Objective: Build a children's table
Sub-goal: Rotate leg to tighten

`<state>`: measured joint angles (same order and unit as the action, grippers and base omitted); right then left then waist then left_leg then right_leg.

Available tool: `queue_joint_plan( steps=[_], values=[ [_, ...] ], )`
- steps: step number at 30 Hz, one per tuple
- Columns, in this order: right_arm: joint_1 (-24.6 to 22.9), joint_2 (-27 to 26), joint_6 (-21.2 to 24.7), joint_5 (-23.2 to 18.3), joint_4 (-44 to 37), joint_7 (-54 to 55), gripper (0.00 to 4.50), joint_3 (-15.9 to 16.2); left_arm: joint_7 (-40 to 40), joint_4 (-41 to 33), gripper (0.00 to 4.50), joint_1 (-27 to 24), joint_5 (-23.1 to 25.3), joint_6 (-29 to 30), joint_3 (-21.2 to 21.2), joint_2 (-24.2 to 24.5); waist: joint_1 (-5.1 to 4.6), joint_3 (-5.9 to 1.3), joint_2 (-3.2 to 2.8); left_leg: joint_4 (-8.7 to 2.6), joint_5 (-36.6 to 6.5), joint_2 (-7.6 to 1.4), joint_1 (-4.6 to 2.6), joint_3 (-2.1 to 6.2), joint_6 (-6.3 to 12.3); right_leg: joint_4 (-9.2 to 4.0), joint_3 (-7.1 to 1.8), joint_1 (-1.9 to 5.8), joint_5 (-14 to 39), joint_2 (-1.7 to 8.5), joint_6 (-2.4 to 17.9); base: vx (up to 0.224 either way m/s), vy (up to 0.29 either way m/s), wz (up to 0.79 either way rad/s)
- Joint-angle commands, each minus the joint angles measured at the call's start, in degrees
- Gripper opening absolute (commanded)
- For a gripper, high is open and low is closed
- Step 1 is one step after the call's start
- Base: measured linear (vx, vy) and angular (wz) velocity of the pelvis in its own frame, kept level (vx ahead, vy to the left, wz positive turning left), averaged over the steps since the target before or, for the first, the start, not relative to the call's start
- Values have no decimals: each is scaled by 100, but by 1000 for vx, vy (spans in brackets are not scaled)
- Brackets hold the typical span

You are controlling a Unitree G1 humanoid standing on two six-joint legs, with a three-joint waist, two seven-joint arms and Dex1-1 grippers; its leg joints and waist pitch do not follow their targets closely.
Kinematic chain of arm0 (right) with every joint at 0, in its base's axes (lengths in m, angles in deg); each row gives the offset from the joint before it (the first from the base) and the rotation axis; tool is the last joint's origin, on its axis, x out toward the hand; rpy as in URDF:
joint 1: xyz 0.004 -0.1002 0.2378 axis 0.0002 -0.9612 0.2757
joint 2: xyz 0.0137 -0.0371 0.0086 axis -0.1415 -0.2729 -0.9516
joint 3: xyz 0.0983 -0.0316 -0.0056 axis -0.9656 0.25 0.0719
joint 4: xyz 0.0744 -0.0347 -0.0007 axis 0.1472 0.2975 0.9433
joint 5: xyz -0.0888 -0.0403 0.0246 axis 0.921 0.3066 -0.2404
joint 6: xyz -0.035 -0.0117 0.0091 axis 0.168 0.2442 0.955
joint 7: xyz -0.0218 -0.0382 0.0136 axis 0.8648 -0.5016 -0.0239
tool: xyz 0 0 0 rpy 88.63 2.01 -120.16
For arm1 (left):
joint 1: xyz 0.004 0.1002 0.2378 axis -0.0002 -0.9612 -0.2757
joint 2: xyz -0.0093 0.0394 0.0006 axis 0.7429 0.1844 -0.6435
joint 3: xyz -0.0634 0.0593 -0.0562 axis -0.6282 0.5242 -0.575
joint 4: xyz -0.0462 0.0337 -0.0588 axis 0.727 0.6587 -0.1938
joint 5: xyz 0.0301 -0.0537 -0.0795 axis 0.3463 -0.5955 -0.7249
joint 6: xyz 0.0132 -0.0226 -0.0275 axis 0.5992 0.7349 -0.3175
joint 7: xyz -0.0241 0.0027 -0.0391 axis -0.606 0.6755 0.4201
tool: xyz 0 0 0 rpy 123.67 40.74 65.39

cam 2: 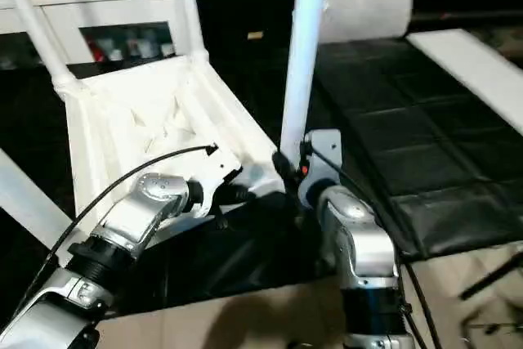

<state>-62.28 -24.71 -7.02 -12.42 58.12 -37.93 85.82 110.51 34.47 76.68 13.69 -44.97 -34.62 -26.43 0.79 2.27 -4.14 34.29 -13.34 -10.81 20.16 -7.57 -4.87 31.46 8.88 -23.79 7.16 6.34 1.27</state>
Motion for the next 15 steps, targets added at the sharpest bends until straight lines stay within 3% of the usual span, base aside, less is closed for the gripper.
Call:
queue_joint_plan(
  steps=[1,3,4,6,9,10,11,12,15],
  values=[
    [-5,72,51,-199,-74,-445,356,305,3,-38,0,324,-18,-273,-108,128,77,-453,54,-314,271,-79,112,-22,688,-144,-306,514,572,259,1076,0,0,0],
    [49,390,-42,-277,-40,-782,360,237,230,85,0,370,26,-438,-102,349,121,-432,85,-291,378,-58,141,-51,824,-136,-316,494,550,261,1104,0,0,0],
    [77,511,-70,-295,-18,-913,365,216,327,135,0,386,32,-511,-111,432,167,-439,92,-285,319,-62,141,-62,868,-142,-311,504,822,265,1029,0,0,0],
    [98,866,-277,-256,137,-1247,397,153,591,223,0,348,43,-782,-80,629,192,-421,168,-285,205,-72,148,-82,824,-169,-316,481,1137,258,912,0,0,0],
    [79,1167,-448,-282,220,-1611,401,88,772,235,0,302,42,-920,-24,750,256,-409,131,-294,109,-101,123,-88,706,-167,-328,429,1476,246,806,0,0,0],
    [44,1573,-686,-535,194,-2482,420,83,1105,202,0,250,-24,-1021,46,884,290,-405,6,-288,-106,-108,107,-85,678,-194,-310,418,1604,240,782,0,0,0],
    [31,1749,-785,-607,217,-2826,434,104,1267,182,0,207,-45,-1097,95,944,293,-403,22,-284,-192,-122,107,-88,681,-200,-317,425,1577,236,773,0,0,0],
    [23,1864,-842,-644,242,-3029,441,113,1353,167,0,186,-52,-1141,133,966,307,-409,92,-286,-193,-125,113,-92,716,-172,-330,434,1443,229,817,0,0,0],
    [219,2168,-923,-614,461,-3396,446,199,1872,41,0,170,-96,-1303,314,1142,335,-411,46,-281,-98,-131,109,-90,726,-152,-339,418,1375,236,915,0,0,0]
  ],
)
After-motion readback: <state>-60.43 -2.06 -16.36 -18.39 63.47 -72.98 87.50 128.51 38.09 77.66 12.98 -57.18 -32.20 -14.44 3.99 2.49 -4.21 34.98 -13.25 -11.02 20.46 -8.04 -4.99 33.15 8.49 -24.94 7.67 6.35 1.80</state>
